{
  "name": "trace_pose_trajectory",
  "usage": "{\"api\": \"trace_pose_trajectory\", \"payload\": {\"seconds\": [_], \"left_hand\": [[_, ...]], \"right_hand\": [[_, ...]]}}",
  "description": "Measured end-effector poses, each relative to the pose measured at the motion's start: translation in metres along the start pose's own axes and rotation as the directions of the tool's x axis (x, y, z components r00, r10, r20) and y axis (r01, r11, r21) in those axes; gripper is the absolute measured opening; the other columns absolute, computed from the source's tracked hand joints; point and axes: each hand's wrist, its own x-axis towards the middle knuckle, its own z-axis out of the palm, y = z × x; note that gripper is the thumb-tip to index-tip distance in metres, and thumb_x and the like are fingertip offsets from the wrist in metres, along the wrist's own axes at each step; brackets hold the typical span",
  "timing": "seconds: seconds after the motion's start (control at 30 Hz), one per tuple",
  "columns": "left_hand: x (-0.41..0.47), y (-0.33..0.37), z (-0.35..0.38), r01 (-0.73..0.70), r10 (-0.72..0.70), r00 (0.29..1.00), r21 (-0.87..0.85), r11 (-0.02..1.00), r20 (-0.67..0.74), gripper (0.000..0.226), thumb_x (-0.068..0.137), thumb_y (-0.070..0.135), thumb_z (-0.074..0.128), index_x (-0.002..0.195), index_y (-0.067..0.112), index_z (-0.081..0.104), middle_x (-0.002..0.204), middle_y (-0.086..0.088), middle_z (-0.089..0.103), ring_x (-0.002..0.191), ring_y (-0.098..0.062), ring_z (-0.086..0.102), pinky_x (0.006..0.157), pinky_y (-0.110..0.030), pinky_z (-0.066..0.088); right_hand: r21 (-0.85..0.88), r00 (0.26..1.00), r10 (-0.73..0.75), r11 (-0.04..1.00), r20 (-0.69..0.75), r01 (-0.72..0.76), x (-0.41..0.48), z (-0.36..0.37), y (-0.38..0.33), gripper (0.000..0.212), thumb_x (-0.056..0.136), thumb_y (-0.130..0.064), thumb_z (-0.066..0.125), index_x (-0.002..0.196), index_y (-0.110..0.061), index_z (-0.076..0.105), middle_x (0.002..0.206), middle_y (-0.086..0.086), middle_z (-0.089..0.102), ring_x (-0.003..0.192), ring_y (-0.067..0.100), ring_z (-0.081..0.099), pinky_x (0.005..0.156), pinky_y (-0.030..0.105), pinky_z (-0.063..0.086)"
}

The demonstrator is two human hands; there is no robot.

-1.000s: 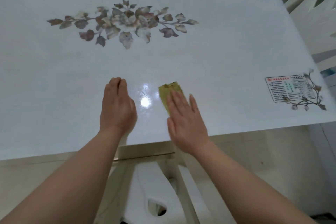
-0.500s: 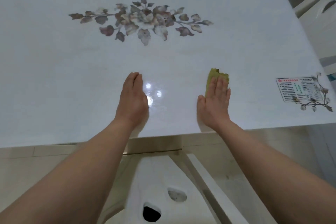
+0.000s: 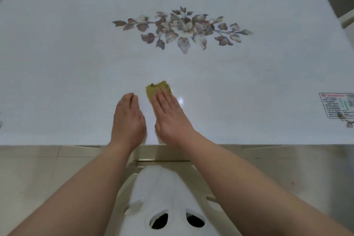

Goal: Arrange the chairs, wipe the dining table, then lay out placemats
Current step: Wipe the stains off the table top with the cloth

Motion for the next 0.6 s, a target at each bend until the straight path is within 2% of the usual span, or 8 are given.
{"api": "trace_pose_trajectory", "payload": {"seconds": [0.07, 0.13, 0.23, 0.4, 0.6], "left_hand": [[0.002, 0.004, 0.002, 0.034, -0.034, 0.999, -0.013, 0.999, -0.011, 0.044, 0.091, 0.004, 0.042, 0.131, -0.015, 0.042, 0.135, -0.032, 0.042, 0.125, -0.045, 0.04, 0.11, -0.05, 0.03], [0.003, 0.011, 0.004, 0.056, -0.056, 0.998, -0.012, 0.998, -0.014, 0.045, 0.088, 0.004, 0.04, 0.129, -0.015, 0.043, 0.133, -0.032, 0.043, 0.123, -0.046, 0.04, 0.108, -0.052, 0.031], [0.003, 0.02, 0.004, 0.066, -0.066, 0.998, -0.019, 0.998, -0.019, 0.042, 0.084, -0.002, 0.045, 0.125, -0.015, 0.043, 0.129, -0.031, 0.042, 0.119, -0.047, 0.04, 0.106, -0.054, 0.032], [0.012, 0.047, 0.013, 0.028, -0.03, 0.999, -0.058, 0.998, -0.027, 0.045, 0.085, -0.005, 0.045, 0.129, -0.014, 0.042, 0.132, -0.03, 0.042, 0.12, -0.045, 0.041, 0.105, -0.053, 0.033], [0.029, 0.104, 0.033, -0.012, 0.01, 1.0, -0.099, 0.995, -0.016, 0.051, 0.088, -0.005, 0.045, 0.138, -0.012, 0.035, 0.143, -0.029, 0.035, 0.134, -0.041, 0.031, 0.114, -0.049, 0.024]], "right_hand": [[-0.012, 0.997, -0.075, 0.997, 0.007, 0.075, -0.013, 0.001, 0.009, 0.07, 0.081, -0.02, 0.026, 0.148, 0.001, 0.024, 0.156, 0.02, 0.017, 0.146, 0.03, 0.01, 0.119, 0.043, 0.009], [-0.059, 0.994, -0.109, 0.992, -0.006, 0.109, -0.031, -0.005, 0.026, 0.067, 0.08, -0.019, 0.034, 0.145, 0.001, 0.034, 0.153, 0.019, 0.027, 0.144, 0.031, 0.021, 0.118, 0.042, 0.013], [-0.129, 0.997, -0.06, 0.99, -0.047, 0.053, -0.051, -0.02, 0.057, 0.065, 0.081, -0.02, 0.037, 0.144, -0.001, 0.037, 0.153, 0.017, 0.029, 0.142, 0.03, 0.026, 0.116, 0.042, 0.015], [-0.167, 0.999, 0.029, 0.985, -0.043, -0.036, -0.053, -0.039, 0.098, 0.066, 0.089, -0.025, 0.03, 0.152, -0.009, 0.017, 0.16, 0.006, 0.008, 0.148, 0.019, 0.006, 0.119, 0.039, 0.003], [-0.193, 0.998, 0.042, 0.98, -0.048, -0.051, -0.028, -0.057, 0.132, 0.068, 0.088, -0.027, 0.025, 0.153, -0.014, 0.013, 0.16, 0.002, 0.006, 0.147, 0.014, 0.001, 0.12, 0.039, 0.0]]}}
